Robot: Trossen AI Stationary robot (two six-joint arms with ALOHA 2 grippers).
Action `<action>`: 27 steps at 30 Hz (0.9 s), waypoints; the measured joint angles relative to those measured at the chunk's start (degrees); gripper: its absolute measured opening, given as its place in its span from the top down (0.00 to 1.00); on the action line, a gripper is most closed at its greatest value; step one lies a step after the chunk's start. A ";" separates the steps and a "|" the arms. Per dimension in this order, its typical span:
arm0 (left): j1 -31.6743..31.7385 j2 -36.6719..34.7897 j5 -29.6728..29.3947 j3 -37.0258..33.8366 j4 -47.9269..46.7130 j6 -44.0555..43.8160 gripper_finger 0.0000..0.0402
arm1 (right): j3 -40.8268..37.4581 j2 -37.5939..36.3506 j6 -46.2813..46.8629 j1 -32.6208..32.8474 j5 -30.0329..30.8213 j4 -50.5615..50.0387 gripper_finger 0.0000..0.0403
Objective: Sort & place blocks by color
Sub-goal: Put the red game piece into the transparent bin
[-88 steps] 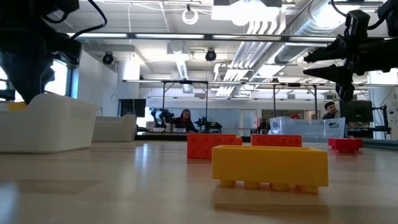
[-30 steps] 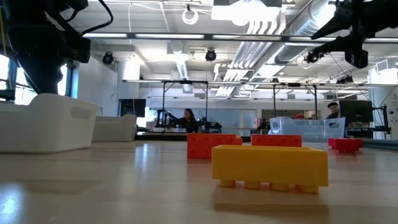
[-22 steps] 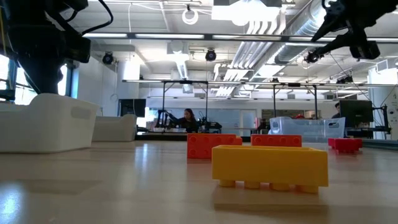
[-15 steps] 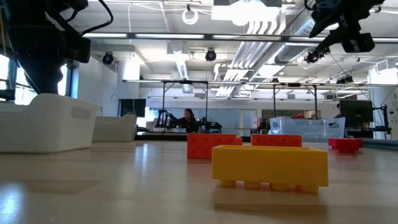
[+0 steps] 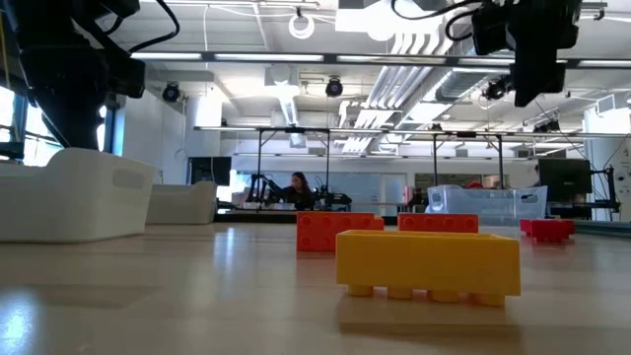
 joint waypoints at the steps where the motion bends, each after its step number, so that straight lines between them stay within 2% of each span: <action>1: 0.00 0.00 0.00 0.00 0.00 0.02 0.51 | 0.00 1.13 -1.72 0.00 -0.13 0.01 0.69; 11: 0.00 0.00 -0.22 0.00 0.02 -0.03 0.51 | 0.00 10.37 -23.89 0.00 -0.11 -0.85 0.69; 17: 0.00 0.00 -0.22 0.00 0.44 -0.13 0.51 | 0.02 13.62 -30.97 0.00 0.45 -3.18 0.69; 23: 0.00 0.00 -0.21 0.00 2.37 -0.01 0.51 | 0.02 15.77 -39.02 0.51 9.64 -3.61 0.68; 27: -0.01 0.00 -0.18 0.00 4.19 -0.02 0.51 | 0.02 17.52 -43.23 1.44 13.63 -3.68 0.61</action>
